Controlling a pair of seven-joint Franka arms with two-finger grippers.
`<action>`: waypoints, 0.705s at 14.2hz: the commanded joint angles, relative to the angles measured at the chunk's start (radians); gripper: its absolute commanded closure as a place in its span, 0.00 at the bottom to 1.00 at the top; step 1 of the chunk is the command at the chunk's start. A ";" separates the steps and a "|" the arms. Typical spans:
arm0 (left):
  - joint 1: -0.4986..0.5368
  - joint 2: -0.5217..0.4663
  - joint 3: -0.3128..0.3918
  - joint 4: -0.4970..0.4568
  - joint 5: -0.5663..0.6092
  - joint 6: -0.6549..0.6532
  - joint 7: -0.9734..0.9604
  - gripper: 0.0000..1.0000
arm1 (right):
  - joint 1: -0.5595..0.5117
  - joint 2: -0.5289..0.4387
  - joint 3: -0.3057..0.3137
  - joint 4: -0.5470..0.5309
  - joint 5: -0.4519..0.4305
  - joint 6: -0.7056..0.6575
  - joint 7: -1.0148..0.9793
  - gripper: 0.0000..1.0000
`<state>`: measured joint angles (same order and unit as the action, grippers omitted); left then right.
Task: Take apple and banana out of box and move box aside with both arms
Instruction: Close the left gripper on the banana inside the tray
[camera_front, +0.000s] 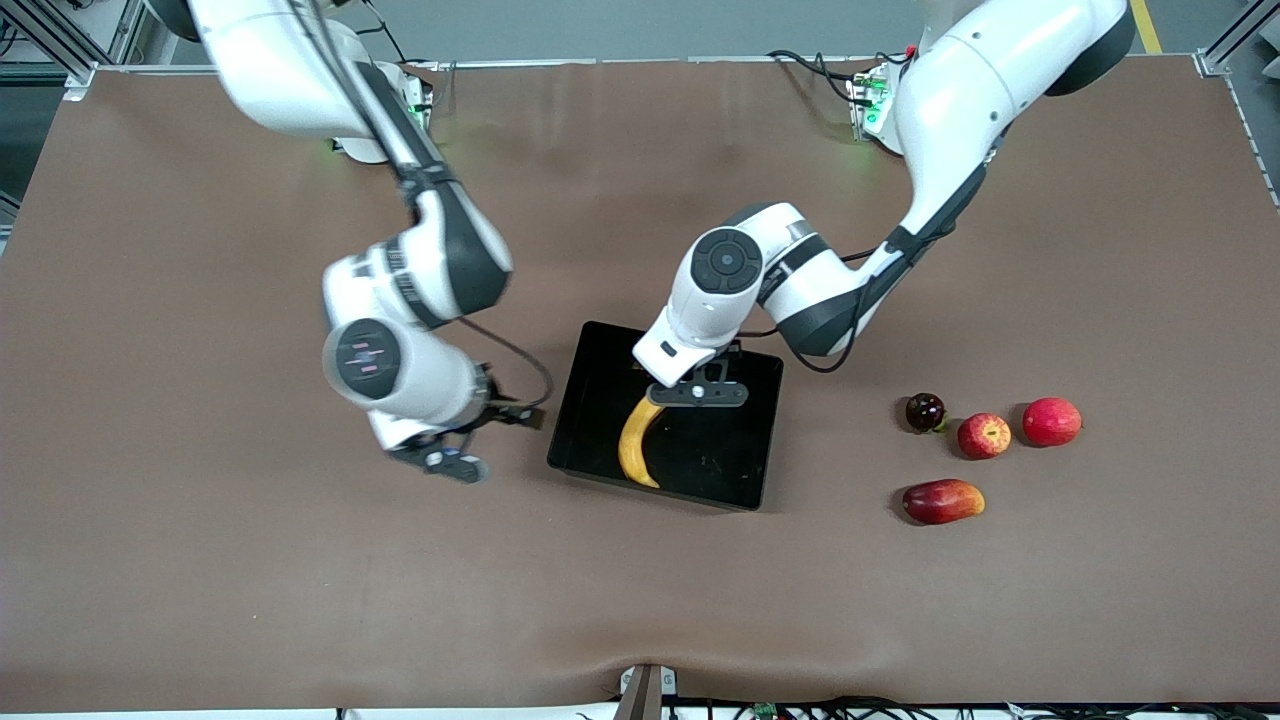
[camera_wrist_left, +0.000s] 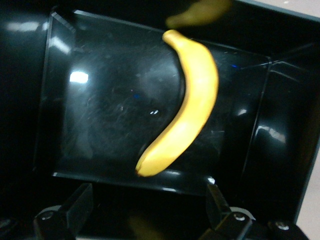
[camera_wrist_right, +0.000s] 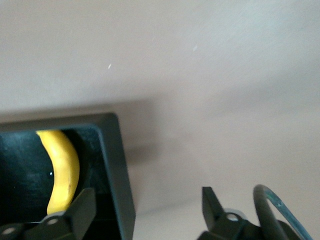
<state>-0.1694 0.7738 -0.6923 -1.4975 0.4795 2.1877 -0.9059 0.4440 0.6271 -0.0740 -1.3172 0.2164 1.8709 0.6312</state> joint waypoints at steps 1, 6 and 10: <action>-0.132 0.022 0.129 0.032 0.018 0.079 0.038 0.00 | -0.056 0.000 0.013 0.001 0.011 -0.016 -0.073 0.00; -0.190 0.113 0.192 0.068 0.016 0.243 0.027 0.00 | -0.085 0.003 0.011 -0.005 0.011 -0.026 -0.111 0.00; -0.209 0.174 0.217 0.072 0.019 0.330 0.036 0.00 | -0.099 0.005 0.011 -0.011 0.009 -0.027 -0.114 0.00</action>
<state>-0.3517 0.9082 -0.4964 -1.4591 0.4795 2.4789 -0.8696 0.3632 0.6356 -0.0733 -1.3250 0.2164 1.8531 0.5340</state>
